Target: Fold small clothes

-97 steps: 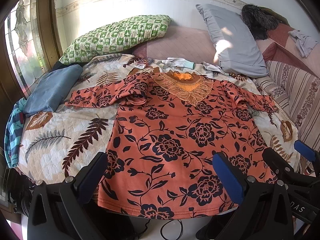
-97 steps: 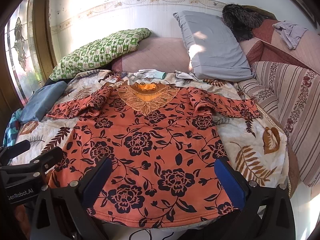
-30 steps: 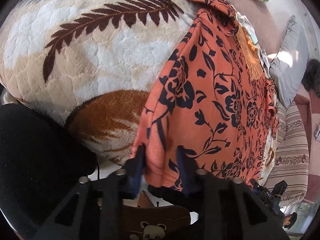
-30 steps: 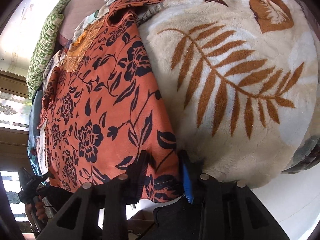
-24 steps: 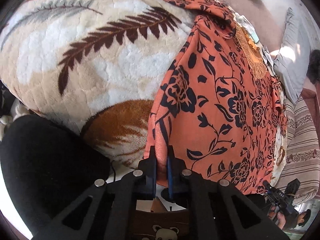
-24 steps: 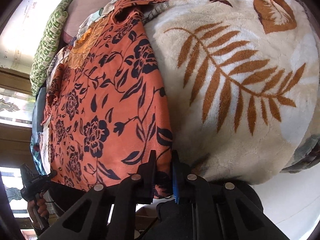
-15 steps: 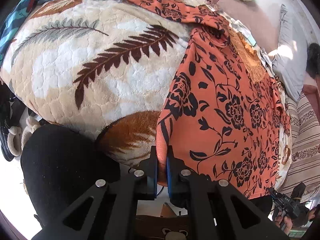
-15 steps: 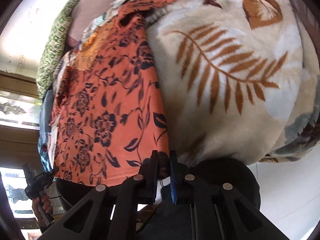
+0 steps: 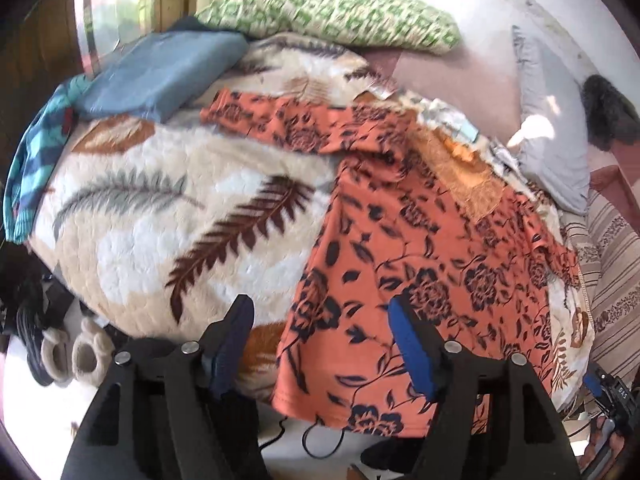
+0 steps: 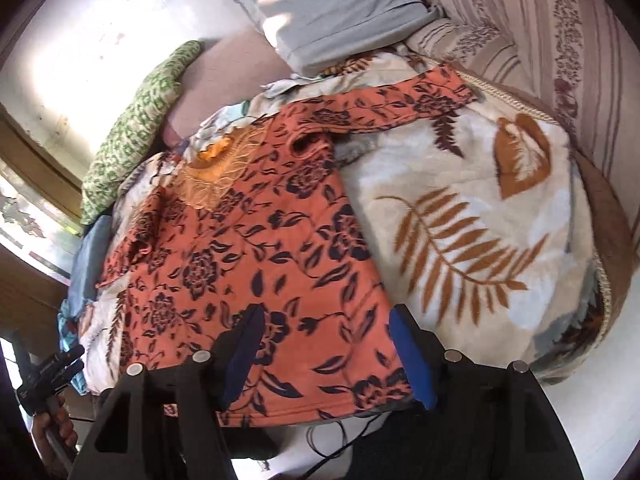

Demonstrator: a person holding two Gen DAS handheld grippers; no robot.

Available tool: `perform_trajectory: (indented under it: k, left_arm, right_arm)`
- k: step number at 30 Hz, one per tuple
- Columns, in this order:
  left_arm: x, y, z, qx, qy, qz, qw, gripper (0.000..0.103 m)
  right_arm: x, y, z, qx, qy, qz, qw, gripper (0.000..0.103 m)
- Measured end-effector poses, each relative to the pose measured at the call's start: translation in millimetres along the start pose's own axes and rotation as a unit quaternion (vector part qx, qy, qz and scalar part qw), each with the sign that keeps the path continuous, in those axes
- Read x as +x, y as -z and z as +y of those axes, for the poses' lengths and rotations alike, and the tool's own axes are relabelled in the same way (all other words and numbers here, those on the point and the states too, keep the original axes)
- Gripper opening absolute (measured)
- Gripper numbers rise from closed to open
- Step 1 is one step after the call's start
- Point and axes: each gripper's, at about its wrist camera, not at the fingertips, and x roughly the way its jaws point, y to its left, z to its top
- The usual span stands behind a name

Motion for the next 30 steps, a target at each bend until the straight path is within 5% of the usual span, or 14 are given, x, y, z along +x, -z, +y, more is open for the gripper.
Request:
perform_trajectory:
  k: [4, 6, 8, 10, 16, 20, 22, 24, 26, 30]
  left_arm:
    - [25.3, 2.8, -16.2, 0.017, 0.004, 0.019, 0.9997, 0.079]
    - [53.2, 17.4, -10.7, 0.005, 0.010, 0.078, 0.9969, 0.079]
    - [89.7, 36.9, -2.0, 0.000, -0.024, 0.163, 0.9863, 0.079]
    - [115.0, 51.8, 6.9, 0.005, -0.069, 0.213, 0.9746, 0.078]
    - [67.4, 29.0, -4.9, 0.032, -0.052, 0.085, 0.9945, 0.079]
    - [50.3, 3.6, -22.6, 0.043, -0.038, 0.022, 0.9981, 0.081]
    - [56.4, -2.2, -30.8, 0.047, -0.031, 0.017, 0.9983, 0.084]
    - [68.4, -5.4, -36.7, 0.054, -0.029, 0.033, 0.9976, 0.084]
    - [80.8, -1.3, -42.6, 0.062, -0.028, 0.050, 0.9964, 0.084]
    - [92.8, 4.9, -37.1, 0.073, -0.044, 0.063, 0.9944, 0.084]
  right_arm:
    - [46.3, 10.6, 15.2, 0.021, -0.051, 0.058, 0.997, 0.068]
    - [72.7, 23.4, 4.9, 0.045, -0.037, 0.103, 0.993, 0.068]
    - [92.3, 37.8, -12.5, 0.074, 0.018, 0.152, 0.985, 0.066]
    - [89.4, 34.9, -6.0, 0.056, 0.028, 0.146, 0.987, 0.066]
    - [24.0, -17.8, -2.8, 0.057, -0.017, 0.019, 0.998, 0.067]
    - [1.7, -73.4, -29.9, 0.081, 0.021, -0.058, 0.995, 0.069]
    - [12.5, -98.3, -45.1, 0.084, 0.027, -0.058, 0.994, 0.069]
    - [33.7, -120.8, -73.8, 0.132, -0.028, -0.043, 0.990, 0.069]
    - [57.0, -140.9, -108.8, 0.206, -0.078, -0.052, 0.974, 0.069]
    - [94.3, -181.5, -173.4, 0.303, -0.072, -0.087, 0.946, 0.069]
